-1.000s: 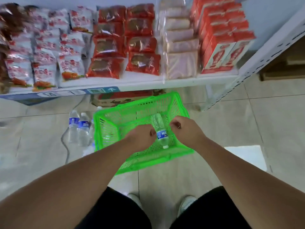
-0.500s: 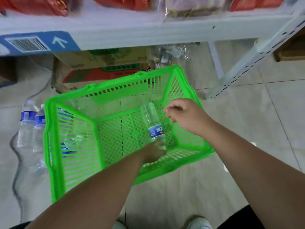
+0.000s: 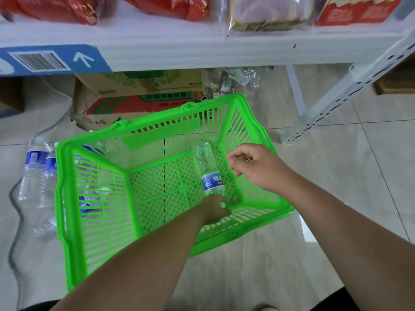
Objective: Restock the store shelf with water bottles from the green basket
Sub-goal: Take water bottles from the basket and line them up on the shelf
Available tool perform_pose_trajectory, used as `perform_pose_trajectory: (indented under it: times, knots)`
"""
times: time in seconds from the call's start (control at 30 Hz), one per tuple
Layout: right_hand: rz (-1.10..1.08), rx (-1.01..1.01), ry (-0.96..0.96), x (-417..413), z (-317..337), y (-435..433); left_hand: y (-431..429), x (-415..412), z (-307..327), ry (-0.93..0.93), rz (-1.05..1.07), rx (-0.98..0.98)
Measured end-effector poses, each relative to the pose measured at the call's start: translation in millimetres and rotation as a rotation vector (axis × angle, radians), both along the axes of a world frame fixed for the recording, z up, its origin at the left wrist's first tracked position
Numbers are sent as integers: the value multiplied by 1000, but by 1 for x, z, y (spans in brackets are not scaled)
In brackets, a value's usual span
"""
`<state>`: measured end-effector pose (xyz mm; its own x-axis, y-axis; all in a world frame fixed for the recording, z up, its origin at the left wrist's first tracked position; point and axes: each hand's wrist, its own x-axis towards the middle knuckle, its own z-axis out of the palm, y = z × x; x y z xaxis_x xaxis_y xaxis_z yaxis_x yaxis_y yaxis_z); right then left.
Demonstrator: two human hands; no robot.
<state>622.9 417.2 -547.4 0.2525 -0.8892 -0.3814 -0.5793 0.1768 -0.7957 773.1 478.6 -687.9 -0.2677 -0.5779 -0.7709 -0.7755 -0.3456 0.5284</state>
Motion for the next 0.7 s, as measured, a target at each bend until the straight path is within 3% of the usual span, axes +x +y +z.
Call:
perform_pose_trajectory:
  times: [0.2, 0.57, 0.7]
  knots:
    - [-6, 64, 26, -4, -5, -11, 13, 23, 33, -146, 65, -195]
    - [60, 126, -136, 32, -2, -25, -33, 75, 130, -266, 160, -480]
    - [224, 176, -134, 32, 0, -24, -51, 105, 175, -205, -40, -436]
